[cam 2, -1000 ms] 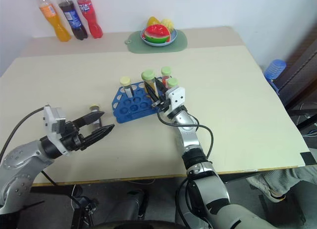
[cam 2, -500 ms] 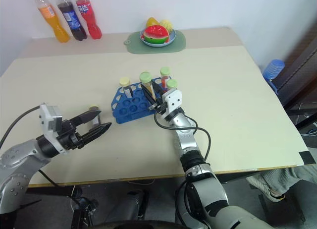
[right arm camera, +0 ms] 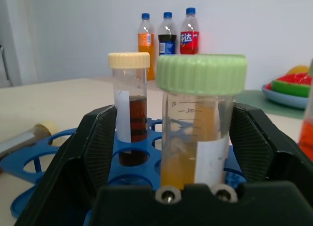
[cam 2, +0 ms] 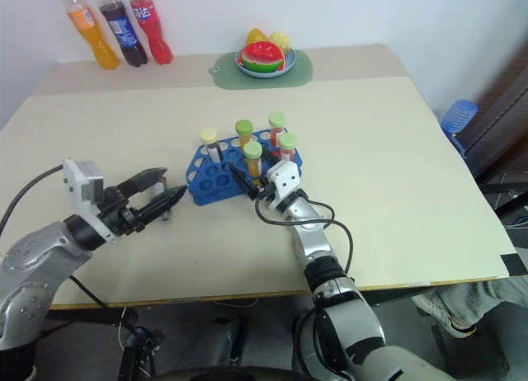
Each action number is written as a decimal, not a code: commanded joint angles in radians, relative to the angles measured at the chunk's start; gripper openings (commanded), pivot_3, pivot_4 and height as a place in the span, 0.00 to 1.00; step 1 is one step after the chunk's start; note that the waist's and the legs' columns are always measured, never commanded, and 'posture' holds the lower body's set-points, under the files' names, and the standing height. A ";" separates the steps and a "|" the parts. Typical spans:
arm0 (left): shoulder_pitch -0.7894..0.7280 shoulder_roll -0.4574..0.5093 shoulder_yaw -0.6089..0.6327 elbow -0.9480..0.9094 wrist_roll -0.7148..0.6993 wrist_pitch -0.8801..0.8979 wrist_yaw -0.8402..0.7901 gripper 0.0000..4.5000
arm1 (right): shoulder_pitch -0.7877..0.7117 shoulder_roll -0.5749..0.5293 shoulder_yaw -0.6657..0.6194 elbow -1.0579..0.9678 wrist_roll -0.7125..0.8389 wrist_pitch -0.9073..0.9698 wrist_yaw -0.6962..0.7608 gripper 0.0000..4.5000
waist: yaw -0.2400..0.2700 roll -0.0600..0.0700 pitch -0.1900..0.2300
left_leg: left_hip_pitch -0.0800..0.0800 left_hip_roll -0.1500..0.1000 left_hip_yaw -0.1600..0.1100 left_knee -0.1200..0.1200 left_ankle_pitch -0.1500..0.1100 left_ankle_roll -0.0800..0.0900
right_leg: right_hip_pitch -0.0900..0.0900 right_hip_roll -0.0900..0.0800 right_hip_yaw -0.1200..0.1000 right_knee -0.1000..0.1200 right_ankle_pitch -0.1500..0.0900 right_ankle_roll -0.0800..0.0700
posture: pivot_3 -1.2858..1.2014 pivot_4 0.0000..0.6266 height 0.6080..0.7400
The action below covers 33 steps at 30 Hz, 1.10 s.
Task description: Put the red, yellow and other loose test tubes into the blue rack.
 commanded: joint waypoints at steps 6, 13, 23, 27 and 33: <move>-0.138 -0.099 0.105 -0.056 -0.085 0.186 0.457 0.76 | 0.216 -0.275 0.024 -0.450 0.124 0.290 0.255 0.83 | 0.007 0.000 0.000 | -0.001 0.000 0.000 0.001 -0.001 0.002 | 0.000 0.000 0.000 0.001 0.000 0.000 | 0.52 0.24 1.00; -0.435 -0.127 0.192 0.189 -0.393 0.632 1.017 0.76 | 0.289 -0.593 -0.067 -0.702 0.313 0.479 0.538 0.83 | 0.036 -0.001 0.001 | -0.001 0.000 0.005 0.003 -0.004 0.005 | 0.000 0.000 0.001 0.001 0.000 0.000 | 0.52 0.24 1.00; -0.559 -0.080 -0.006 0.541 -1.100 0.537 1.832 0.76 | 0.201 -0.657 -0.081 -0.718 0.332 0.530 0.605 0.83 | 0.045 -0.005 0.000 | -0.002 0.000 0.004 0.006 -0.002 0.001 | -0.002 -0.001 0.002 0.002 0.001 0.001 | 0.52 0.24 1.00; -0.589 -0.086 -0.098 0.572 -1.171 0.425 1.986 0.76 | 0.197 -0.647 -0.087 -0.725 0.321 0.526 0.587 0.83 | 0.056 -0.005 0.000 | -0.002 0.000 0.005 0.007 -0.002 0.001 | -0.002 -0.001 0.003 0.002 0.001 0.002 | 0.52 0.24 1.00; -0.609 -0.084 -0.178 0.702 -1.069 0.384 1.938 0.24 | 0.255 -0.648 -0.098 -0.763 0.317 0.533 0.560 0.84 | 0.055 -0.005 -0.001 | -0.002 -0.001 0.009 0.006 -0.002 0.001 | -0.003 -0.002 0.003 0.002 0.001 0.002 | 0.52 0.24 1.00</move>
